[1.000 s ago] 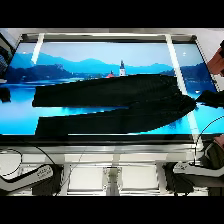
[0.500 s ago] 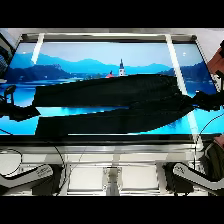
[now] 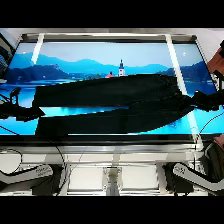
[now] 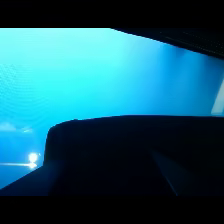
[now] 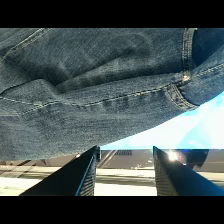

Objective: Fold the clothes and pants, and hang the long-sleeved shirts on hangers.

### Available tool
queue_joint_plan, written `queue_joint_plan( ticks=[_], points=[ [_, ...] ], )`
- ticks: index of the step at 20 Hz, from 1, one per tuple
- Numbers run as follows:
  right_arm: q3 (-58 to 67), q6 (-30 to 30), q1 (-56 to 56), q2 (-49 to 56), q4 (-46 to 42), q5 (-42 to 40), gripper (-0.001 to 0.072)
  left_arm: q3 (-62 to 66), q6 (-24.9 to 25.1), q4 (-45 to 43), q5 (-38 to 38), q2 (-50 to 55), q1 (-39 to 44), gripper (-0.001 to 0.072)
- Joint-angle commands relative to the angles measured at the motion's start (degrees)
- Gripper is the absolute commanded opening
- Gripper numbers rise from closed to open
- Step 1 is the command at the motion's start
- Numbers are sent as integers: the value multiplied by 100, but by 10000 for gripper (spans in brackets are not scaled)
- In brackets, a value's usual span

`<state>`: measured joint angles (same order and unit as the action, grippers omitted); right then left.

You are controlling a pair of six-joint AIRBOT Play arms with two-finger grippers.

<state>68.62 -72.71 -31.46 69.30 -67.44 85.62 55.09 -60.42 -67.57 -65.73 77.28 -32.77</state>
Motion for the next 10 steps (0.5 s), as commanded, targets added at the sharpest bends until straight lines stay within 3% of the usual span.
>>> queue_joint_plan(
  ticks=[1,6,8,9,10],
  points=[
    [0,-9,7,-2,-42,-103,369,-2,-22,37,-203,81,-4,471],
    [0,-7,7,-2,-42,-127,370,-2,-22,37,-129,409,-4,443],
    [0,4,7,-2,-48,-127,370,-2,-22,42,-118,555,-4,124],
    [2,35,7,-2,-87,-136,371,-2,-20,39,-118,603,-7,28],
    [2,37,7,-2,-245,-164,371,-2,-20,37,-118,605,-7,26]
  ],
)
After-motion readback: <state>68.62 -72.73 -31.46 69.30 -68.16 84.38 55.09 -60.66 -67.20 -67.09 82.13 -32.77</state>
